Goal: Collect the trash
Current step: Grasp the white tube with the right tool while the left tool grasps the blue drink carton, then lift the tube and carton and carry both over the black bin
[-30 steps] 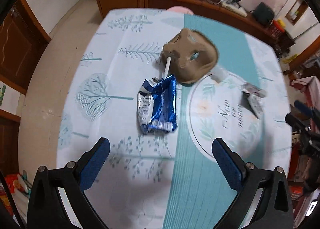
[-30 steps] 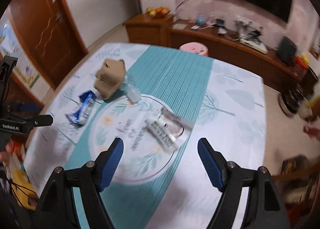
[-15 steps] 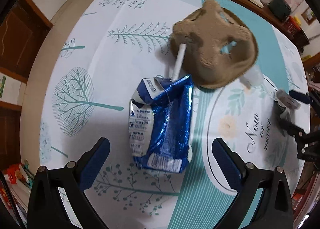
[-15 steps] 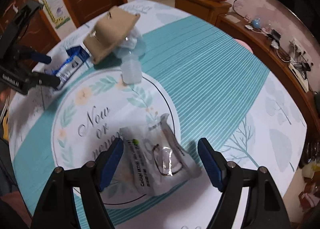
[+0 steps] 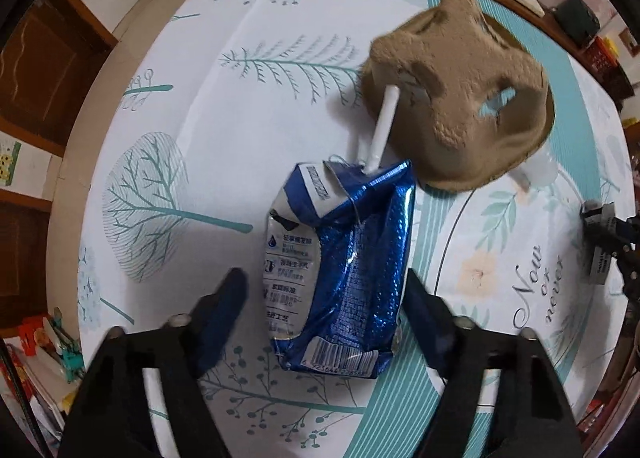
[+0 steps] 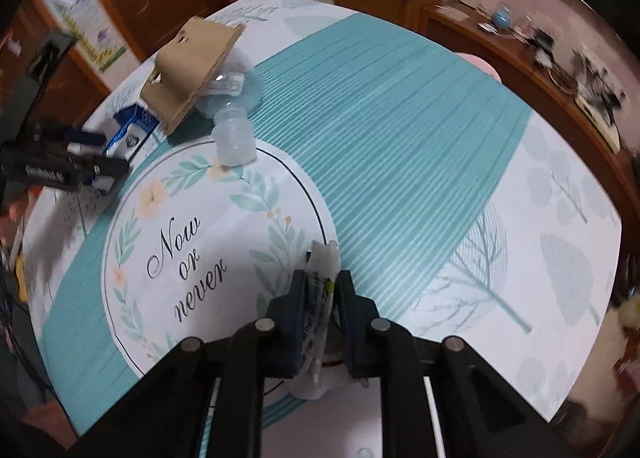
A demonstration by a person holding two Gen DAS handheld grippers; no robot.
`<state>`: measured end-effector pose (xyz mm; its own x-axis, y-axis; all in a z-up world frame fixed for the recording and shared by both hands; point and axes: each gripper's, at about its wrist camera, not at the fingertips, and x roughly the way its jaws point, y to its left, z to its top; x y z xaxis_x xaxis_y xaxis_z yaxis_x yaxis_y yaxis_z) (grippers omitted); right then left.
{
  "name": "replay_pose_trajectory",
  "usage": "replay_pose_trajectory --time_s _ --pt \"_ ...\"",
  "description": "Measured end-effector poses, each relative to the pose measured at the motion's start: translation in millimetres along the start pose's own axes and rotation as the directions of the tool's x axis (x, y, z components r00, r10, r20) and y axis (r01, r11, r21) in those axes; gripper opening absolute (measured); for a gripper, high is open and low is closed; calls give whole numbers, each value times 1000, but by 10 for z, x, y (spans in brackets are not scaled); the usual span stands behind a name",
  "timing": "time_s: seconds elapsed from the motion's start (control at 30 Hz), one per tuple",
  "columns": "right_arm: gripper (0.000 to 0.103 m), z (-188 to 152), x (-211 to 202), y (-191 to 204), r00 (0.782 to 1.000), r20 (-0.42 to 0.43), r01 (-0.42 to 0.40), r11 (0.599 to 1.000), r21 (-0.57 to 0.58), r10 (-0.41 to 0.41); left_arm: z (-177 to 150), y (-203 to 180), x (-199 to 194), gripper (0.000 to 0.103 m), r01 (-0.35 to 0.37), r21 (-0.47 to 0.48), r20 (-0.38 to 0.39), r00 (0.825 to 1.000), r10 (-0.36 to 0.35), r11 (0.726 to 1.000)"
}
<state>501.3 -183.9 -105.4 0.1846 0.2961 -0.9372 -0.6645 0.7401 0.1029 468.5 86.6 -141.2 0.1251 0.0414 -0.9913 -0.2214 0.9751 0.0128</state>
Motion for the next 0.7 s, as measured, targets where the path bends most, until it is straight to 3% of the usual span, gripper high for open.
replay_pose_trajectory --time_s 0.27,0.47,0.7 --pt "14 -194 -208 7 990 98 -122 968 220 102 -21 8 21 64 11 -12 21 1000 -11 1000" --pt "14 -376 -414 236 976 175 -179 933 311 129 -288 -10 -34 63 2 -16 26 1000 -1 1000" --pt "13 -645 -708 657 966 234 -198 901 387 111 -774 63 -251 63 114 3 39 993 -114 994"
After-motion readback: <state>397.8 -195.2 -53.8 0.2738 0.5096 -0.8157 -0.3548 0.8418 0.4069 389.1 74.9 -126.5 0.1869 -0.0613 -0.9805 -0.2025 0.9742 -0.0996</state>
